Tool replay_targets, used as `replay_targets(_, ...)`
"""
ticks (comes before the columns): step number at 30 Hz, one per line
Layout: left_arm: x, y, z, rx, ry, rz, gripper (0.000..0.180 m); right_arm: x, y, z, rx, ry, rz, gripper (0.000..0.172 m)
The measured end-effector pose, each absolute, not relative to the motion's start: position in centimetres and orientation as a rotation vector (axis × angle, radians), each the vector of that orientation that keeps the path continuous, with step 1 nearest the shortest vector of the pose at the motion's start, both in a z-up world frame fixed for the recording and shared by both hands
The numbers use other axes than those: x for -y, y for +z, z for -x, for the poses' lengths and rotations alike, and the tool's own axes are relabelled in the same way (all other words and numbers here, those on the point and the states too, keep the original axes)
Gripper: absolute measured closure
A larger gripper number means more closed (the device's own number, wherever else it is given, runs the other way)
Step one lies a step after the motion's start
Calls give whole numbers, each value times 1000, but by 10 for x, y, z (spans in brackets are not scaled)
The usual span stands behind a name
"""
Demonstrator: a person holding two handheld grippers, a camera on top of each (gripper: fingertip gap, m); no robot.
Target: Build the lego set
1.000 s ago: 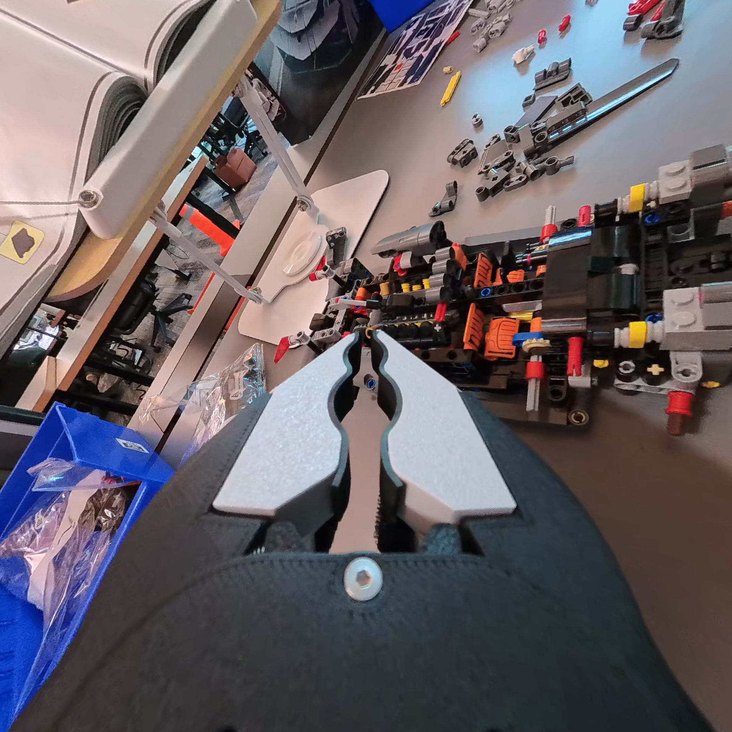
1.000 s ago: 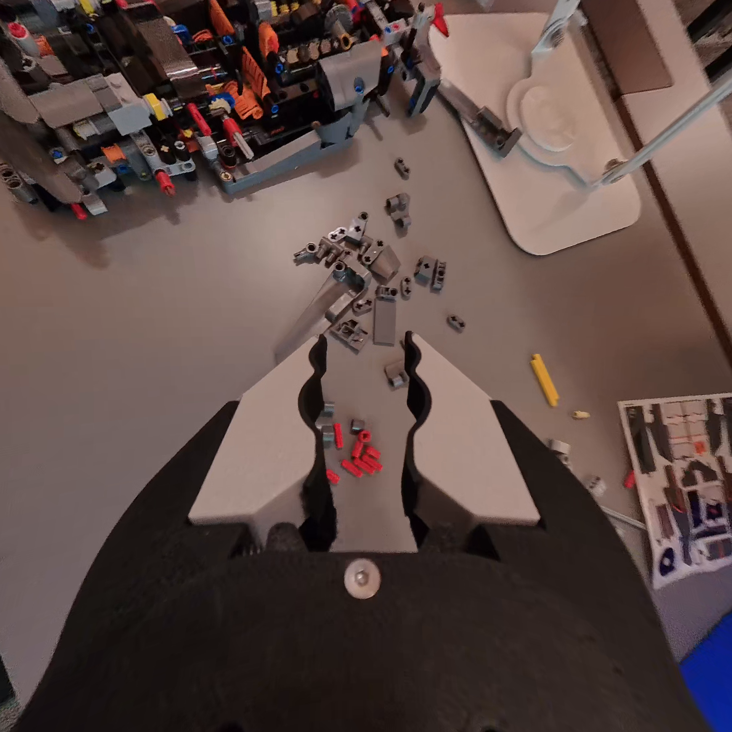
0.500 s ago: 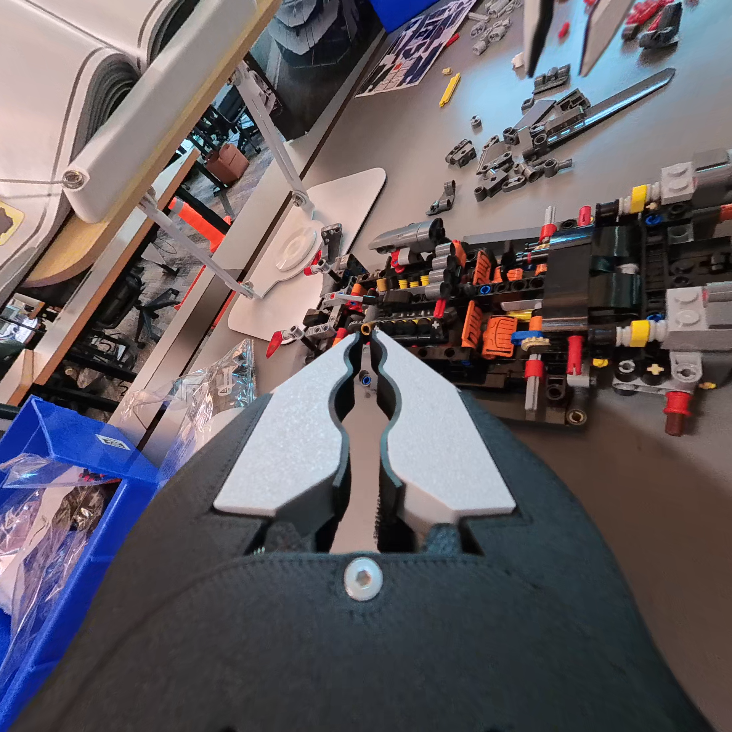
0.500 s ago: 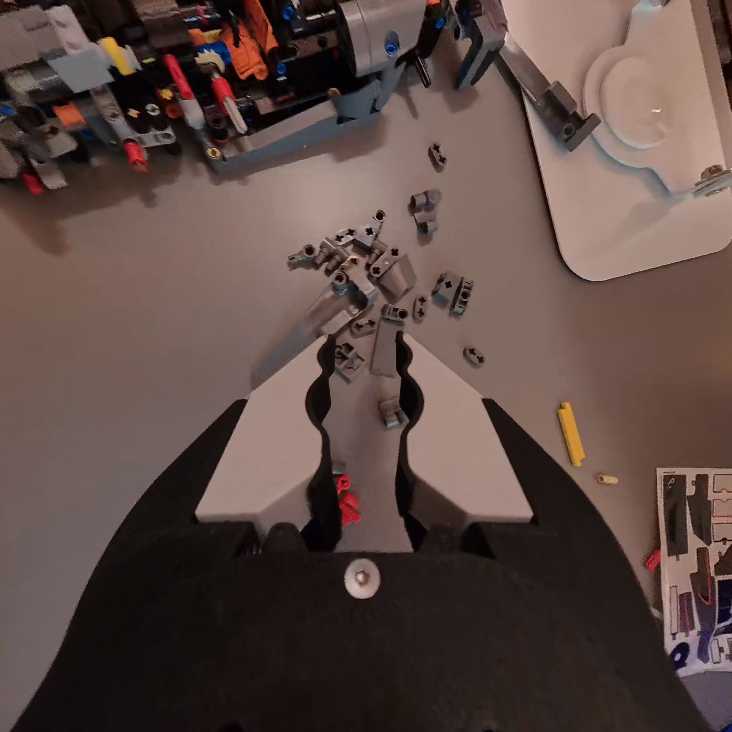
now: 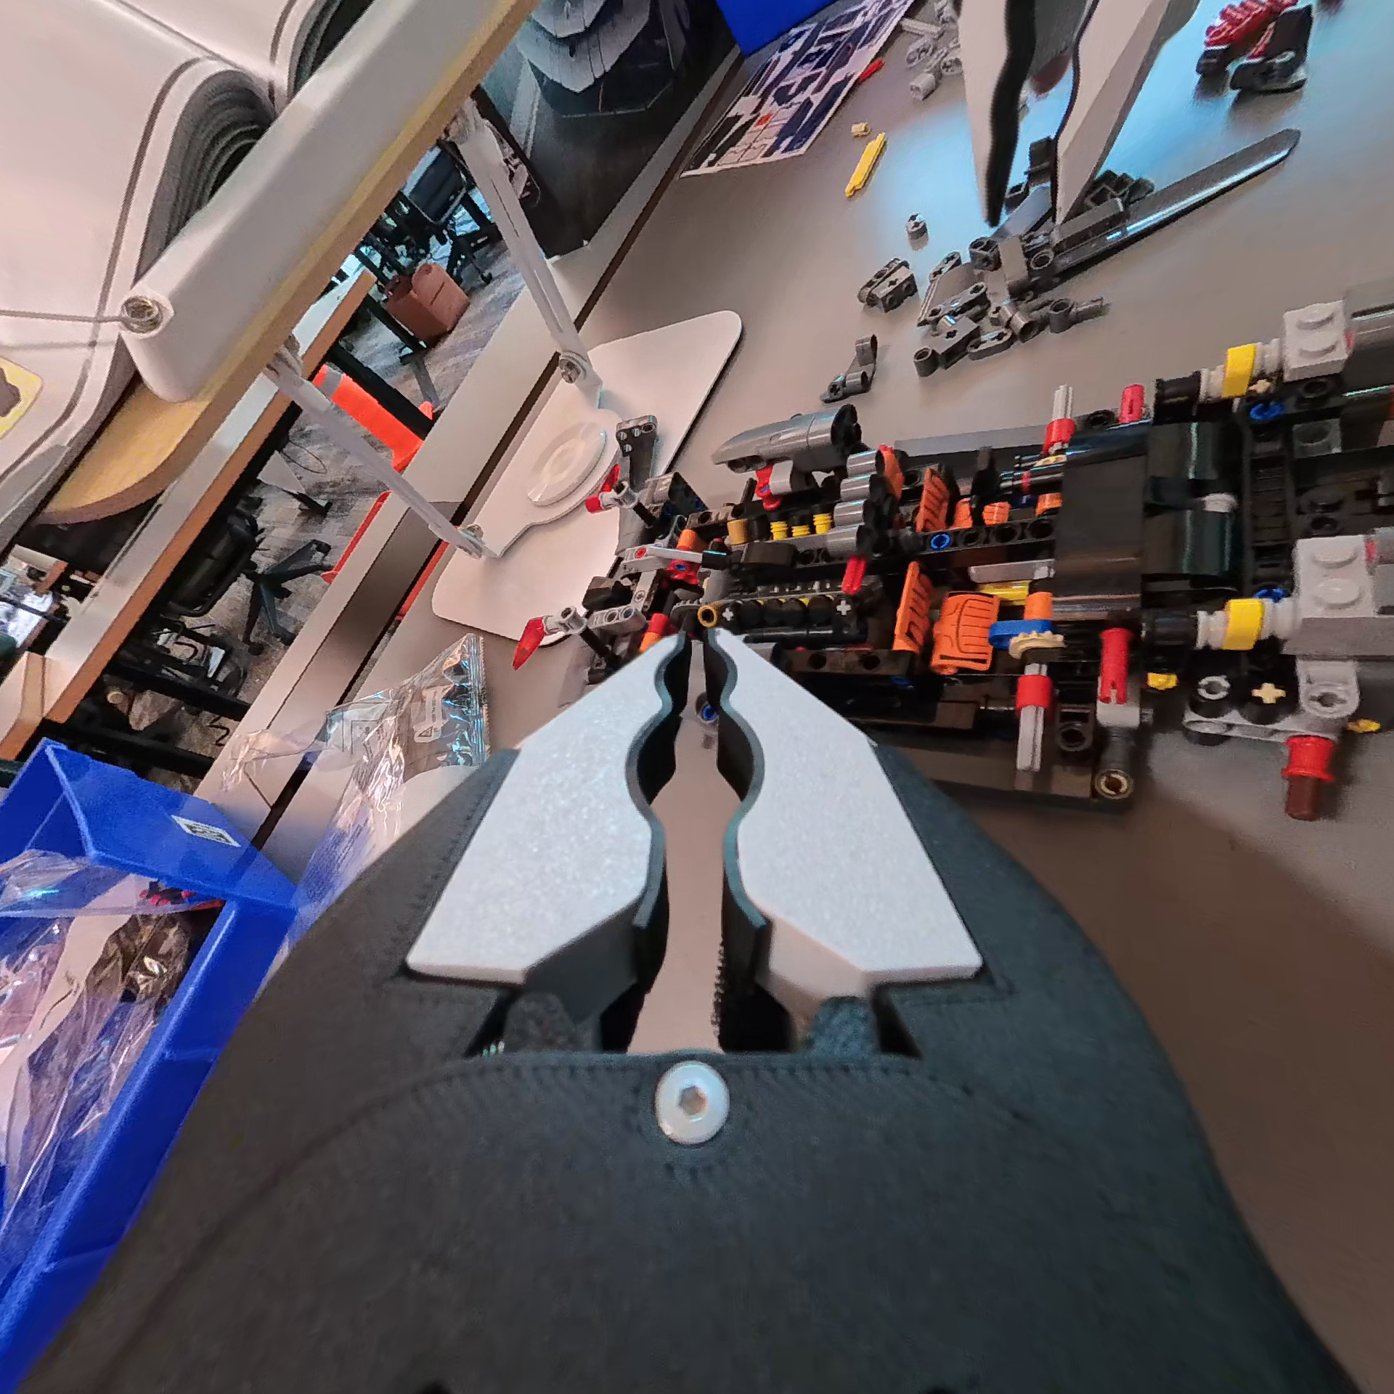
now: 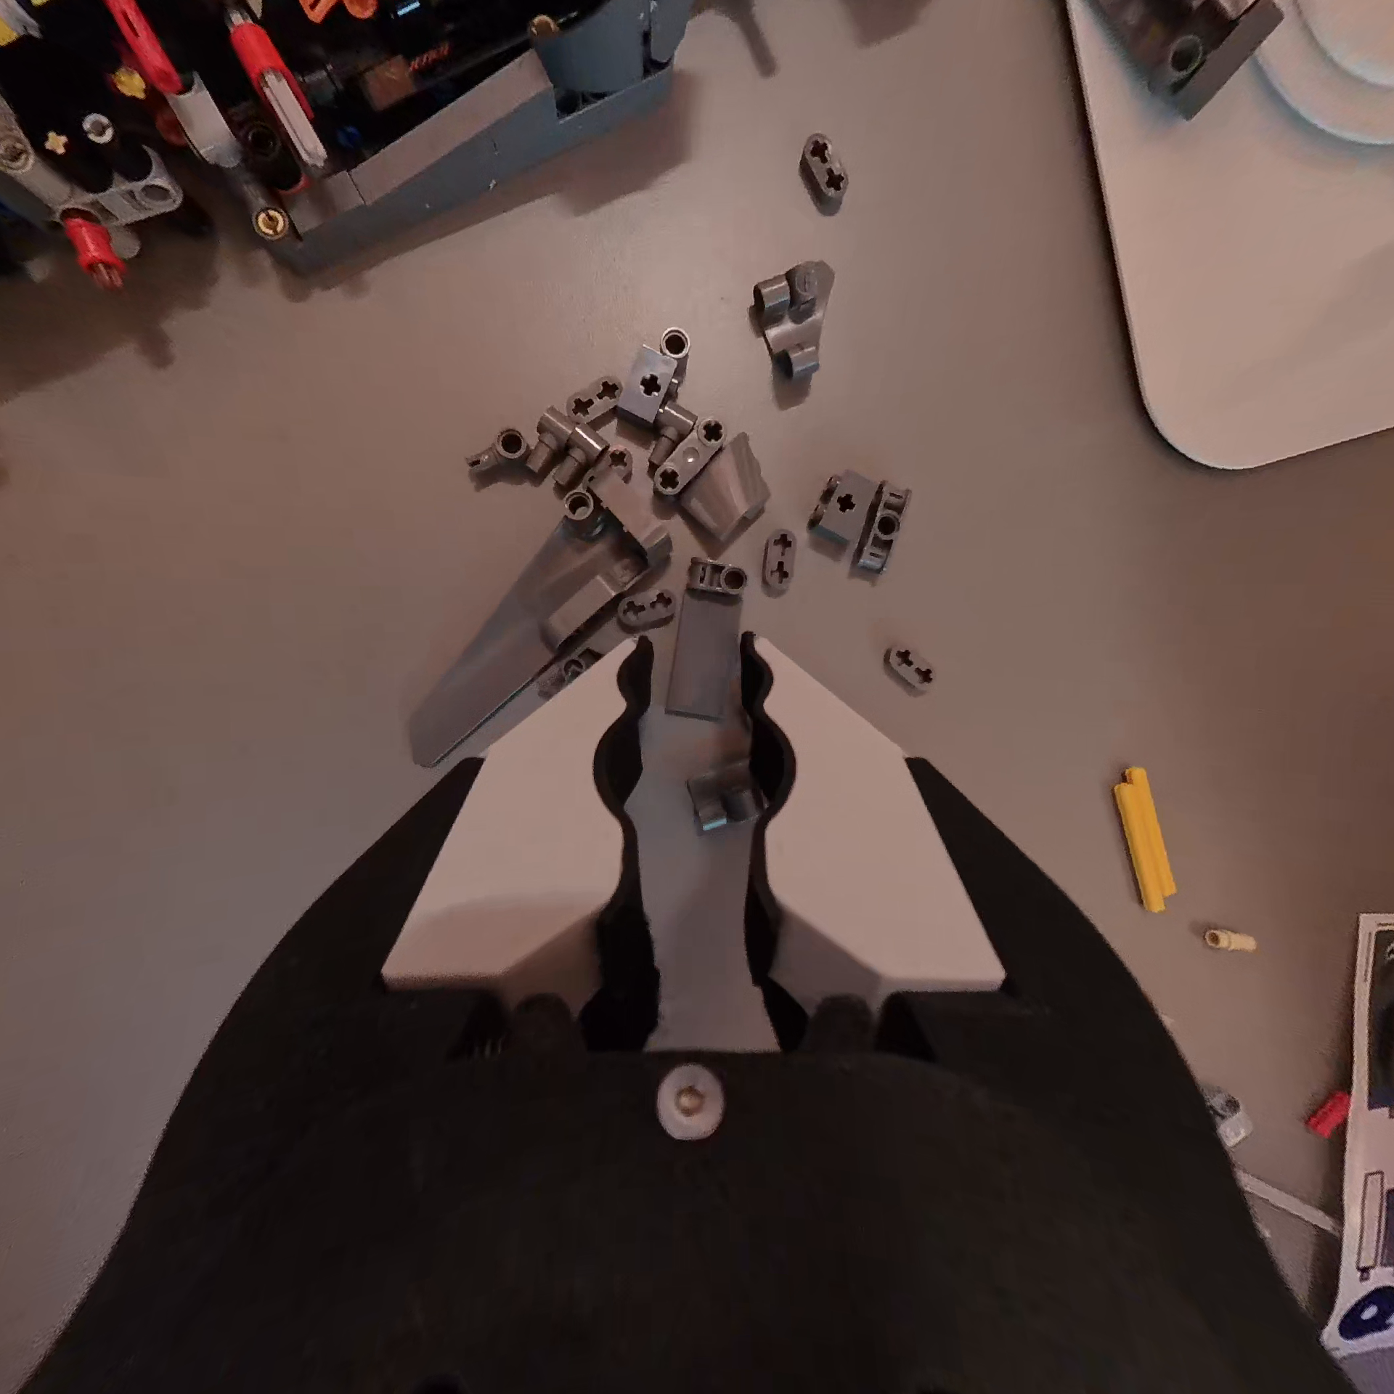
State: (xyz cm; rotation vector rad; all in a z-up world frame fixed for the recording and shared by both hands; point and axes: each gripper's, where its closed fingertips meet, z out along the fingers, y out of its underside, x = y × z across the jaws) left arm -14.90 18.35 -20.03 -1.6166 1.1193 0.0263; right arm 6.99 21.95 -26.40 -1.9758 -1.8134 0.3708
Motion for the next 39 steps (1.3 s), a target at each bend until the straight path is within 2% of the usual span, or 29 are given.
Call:
replay_targets(3, -184, -203, 148, -1124, 20, 1623, 179, -222, -261, -72, 1833, 344, 1954, 143)
replay_targets(17, -185, -205, 150, -1127, 29, 1626, 179, -234, -256, -33, 2150, 381, 1584, 145)
replay_targets(20, -186, -207, 150, -1133, 29, 1631, 179, -232, -262, -36, 2235, 399, 1565, 144)
replay_targets(24, -187, -209, 151, -1131, 23, 1640, 179, -231, -264, -32, 2259, 450, 1555, 154)
replay_targets(33, -191, -212, 152, -1118, 15, 1656, 179, -231, -262, -36, 2215, 498, 1574, 155)
replay_targets(39, -189, -206, 153, -1112, 32, 1639, 180, -223, -241, -43, 2102, 548, 1562, 154)
